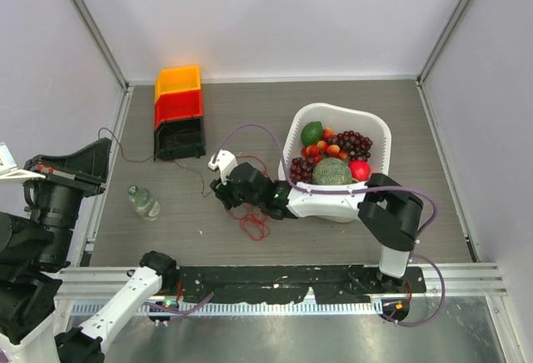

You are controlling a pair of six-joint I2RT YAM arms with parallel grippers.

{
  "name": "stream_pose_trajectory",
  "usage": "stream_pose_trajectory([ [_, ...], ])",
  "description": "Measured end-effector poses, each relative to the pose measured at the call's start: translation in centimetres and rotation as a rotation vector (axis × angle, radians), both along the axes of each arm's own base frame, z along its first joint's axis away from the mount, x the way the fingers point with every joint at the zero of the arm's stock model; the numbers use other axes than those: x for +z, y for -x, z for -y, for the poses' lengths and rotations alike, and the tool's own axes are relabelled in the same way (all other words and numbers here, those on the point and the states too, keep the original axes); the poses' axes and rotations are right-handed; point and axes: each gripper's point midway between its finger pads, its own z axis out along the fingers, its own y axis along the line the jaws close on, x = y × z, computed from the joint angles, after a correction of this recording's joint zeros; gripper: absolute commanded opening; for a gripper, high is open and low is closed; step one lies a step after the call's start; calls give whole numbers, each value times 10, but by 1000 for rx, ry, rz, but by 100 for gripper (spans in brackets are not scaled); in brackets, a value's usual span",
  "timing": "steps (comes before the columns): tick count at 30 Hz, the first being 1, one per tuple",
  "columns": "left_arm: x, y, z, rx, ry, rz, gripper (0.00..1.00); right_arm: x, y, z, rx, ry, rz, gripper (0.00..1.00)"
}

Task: Untangle the cables

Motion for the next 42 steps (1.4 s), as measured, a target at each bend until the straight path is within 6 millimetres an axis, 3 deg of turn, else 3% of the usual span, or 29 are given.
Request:
stream_pose_trajectory([
  [8, 7, 6, 2, -21, 4, 22, 0, -40, -6, 0, -7, 73, -30, 45],
  [10, 9, 7, 1, -22, 6, 27, 0, -49, -13, -2, -21, 94, -22, 38],
  [12, 10, 8, 1, -22, 8, 30, 0, -55, -19, -6, -27, 111, -14, 23],
  [13, 10, 8, 1, -23, 8, 30, 0, -57, -21, -8, -26, 117, -13, 6],
  [14, 10, 8, 2, -25, 7, 29, 0, -57, -23, -12, -23, 119, -11, 1],
  [21, 19, 1, 9, -49, -29, -5, 0, -36, -30, -15, -18, 68, -12, 1],
  [24, 13, -9, 14, -55, -53, -41, 0, -11, -30, -8, -24, 28, -7, 1],
  [26, -1, -18, 20, -68, -71, -84, 0, 18, -30, -2, -31, -14, 8, 1],
  [30, -41, -40, 38, -112, -114, -193, 0, 105, -28, 17, -53, -170, 72, 1],
  [35, -82, -66, 55, -148, -155, -314, 0, 190, -22, 44, -72, -330, 143, 1],
  [42, -127, -90, 77, -208, -169, -446, 0, 261, -11, 61, -67, -446, 178, 1],
])
